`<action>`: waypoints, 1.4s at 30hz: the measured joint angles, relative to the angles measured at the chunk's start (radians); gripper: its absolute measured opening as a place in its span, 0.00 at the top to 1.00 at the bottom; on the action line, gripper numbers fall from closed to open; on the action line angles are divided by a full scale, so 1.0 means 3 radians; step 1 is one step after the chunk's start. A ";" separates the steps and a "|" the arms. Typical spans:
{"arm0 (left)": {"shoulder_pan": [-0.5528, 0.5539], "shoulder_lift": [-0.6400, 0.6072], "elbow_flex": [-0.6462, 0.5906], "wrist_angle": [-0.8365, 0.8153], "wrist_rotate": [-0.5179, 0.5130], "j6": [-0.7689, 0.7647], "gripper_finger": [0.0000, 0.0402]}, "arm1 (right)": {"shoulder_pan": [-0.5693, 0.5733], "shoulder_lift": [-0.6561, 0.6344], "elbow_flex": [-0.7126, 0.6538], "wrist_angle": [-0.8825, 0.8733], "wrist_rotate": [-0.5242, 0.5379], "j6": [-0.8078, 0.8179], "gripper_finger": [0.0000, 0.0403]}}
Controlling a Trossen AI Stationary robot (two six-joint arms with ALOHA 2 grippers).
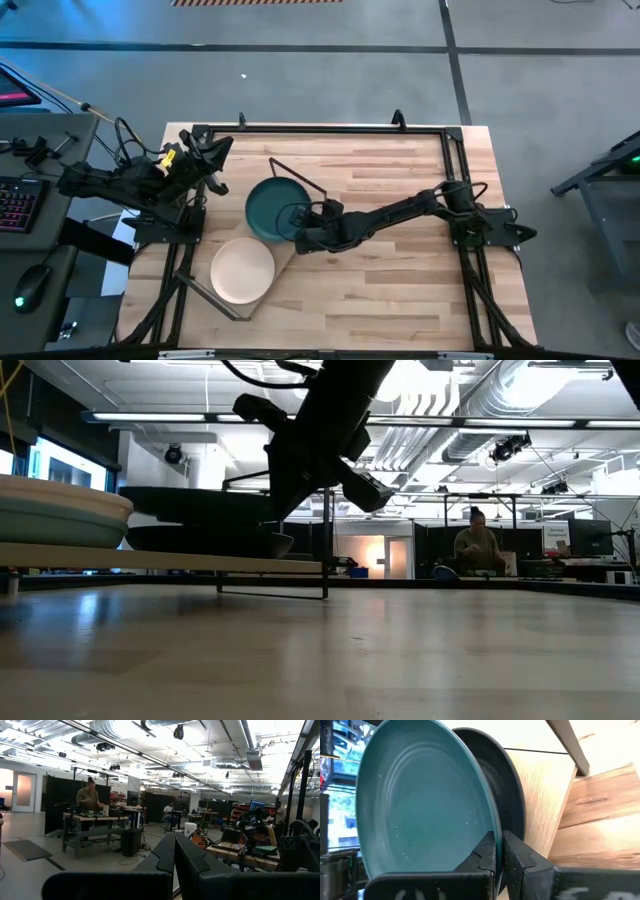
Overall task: Place and stack plates onto a shelf
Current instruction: Stack the green plate on the black plate on the shelf, then return to Home Position
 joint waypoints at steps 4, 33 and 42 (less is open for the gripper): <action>0.0000 0.0000 -0.0001 0.0000 0.0000 -0.0001 1.00 | -0.0003 0.0000 0.0000 -0.0013 -0.0034 -0.0047 1.00; -0.0001 0.0000 -0.0003 0.0000 0.0000 -0.0003 1.00 | -0.0034 -0.0083 0.0002 -0.0081 -0.0055 -0.0476 0.59; -0.0001 0.0000 -0.0004 -0.0003 0.0000 0.0000 1.00 | 0.0202 -0.0408 0.0004 -0.0106 -0.0578 -0.1757 0.59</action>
